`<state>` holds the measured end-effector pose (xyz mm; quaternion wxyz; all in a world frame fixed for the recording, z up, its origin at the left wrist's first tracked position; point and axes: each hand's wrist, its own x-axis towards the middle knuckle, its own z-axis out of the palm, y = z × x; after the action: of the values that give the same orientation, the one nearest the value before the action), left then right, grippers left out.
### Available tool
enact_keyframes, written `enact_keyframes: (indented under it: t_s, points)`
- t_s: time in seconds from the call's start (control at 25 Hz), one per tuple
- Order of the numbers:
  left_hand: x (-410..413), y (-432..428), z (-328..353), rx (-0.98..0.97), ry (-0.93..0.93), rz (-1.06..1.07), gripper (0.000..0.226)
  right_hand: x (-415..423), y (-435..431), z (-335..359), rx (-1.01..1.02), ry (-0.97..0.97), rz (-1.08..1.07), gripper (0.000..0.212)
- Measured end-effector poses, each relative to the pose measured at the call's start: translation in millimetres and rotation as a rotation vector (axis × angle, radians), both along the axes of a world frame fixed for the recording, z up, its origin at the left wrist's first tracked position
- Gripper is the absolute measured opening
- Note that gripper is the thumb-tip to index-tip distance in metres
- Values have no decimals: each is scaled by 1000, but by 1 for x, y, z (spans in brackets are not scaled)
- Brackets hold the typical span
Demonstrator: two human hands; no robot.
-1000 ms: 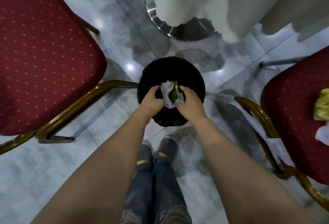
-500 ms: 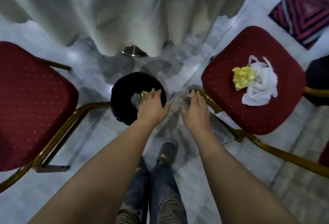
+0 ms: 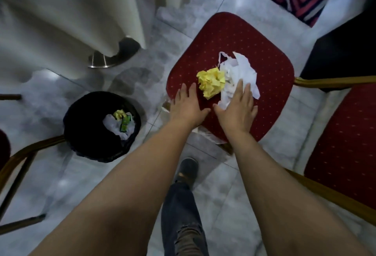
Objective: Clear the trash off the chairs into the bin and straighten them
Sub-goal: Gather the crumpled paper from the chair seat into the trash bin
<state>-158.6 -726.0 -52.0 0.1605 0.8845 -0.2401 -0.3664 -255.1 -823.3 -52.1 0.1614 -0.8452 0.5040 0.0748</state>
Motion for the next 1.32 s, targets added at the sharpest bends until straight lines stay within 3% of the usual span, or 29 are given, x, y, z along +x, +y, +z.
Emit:
enact_keyframes:
  t_s: [0.16,0.28,0.4,0.52,0.68,0.88,1.04,1.32]
  points:
    - [3,-64,-12,-32,-17,87,104,5,-57,-20,100,52,-22,119]
    - [11,-90,-20,-105,-17,242,99,14,-88,-32,197,40,-8,121]
    - [18,-105,-28,-159,14,306,88,21,-107,-38,224,71,86,111]
    - [27,-122,-33,-159,19,224,87,24,-113,-42,230,134,206,95]
    - [34,-136,-39,-127,114,150,84,22,-104,-46,171,-61,193,69]
    - [22,-120,-45,-105,182,92,50,17,-85,-46,247,-241,96,52]
    - [23,-91,-28,-337,367,347,35,18,-63,-34,246,-331,88,55]
    - [36,21,6,-453,365,577,23,51,32,-5,222,-320,253,55]
